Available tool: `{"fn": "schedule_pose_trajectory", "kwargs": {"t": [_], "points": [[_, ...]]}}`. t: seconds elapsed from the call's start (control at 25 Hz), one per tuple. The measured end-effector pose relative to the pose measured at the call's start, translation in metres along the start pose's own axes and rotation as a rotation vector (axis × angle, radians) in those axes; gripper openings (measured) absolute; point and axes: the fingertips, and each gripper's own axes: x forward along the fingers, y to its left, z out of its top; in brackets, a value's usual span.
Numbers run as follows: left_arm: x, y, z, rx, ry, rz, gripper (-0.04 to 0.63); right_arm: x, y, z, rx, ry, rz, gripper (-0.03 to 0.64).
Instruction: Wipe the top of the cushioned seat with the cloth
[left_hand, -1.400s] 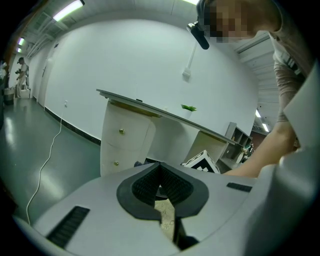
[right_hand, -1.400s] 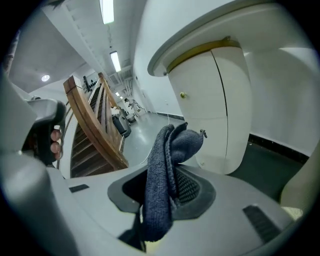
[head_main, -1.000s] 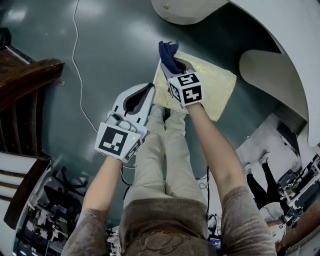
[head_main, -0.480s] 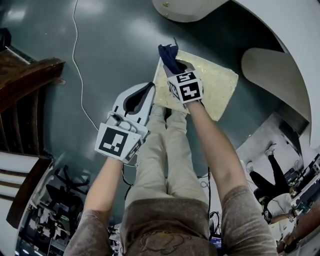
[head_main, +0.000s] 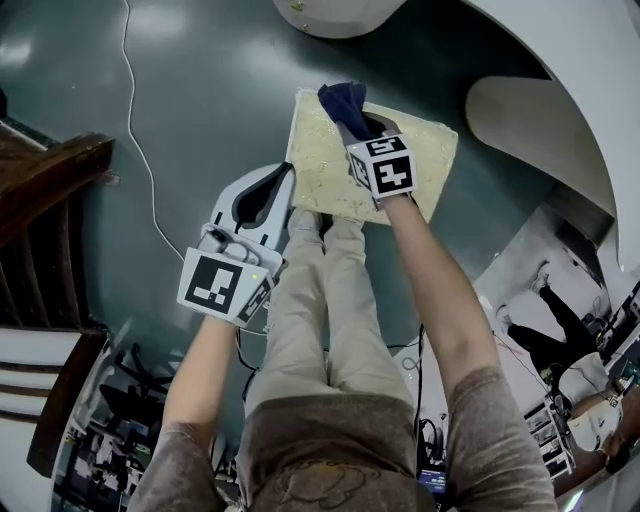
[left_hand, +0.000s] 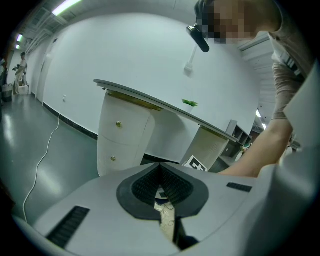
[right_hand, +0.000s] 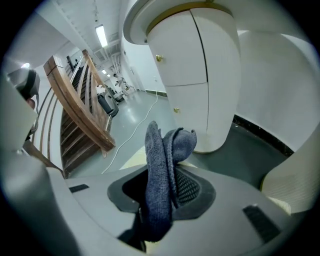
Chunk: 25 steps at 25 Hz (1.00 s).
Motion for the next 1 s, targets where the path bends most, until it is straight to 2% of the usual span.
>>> {"fn": "schedule_pose_trajectory", "kwargs": {"t": [0.72, 1.0], "points": [[0.017, -0.031, -0.008, 0.050, 0.058, -0.112, 0.009, -0.082, -0.130, -0.061, 0.247, -0.063, -0.209, 0.121], [0.021, -0.036, -0.009, 0.058, 0.064, -0.131, 0.009, -0.114, -0.169, -0.087, 0.306, -0.072, -0.293, 0.121]]}}
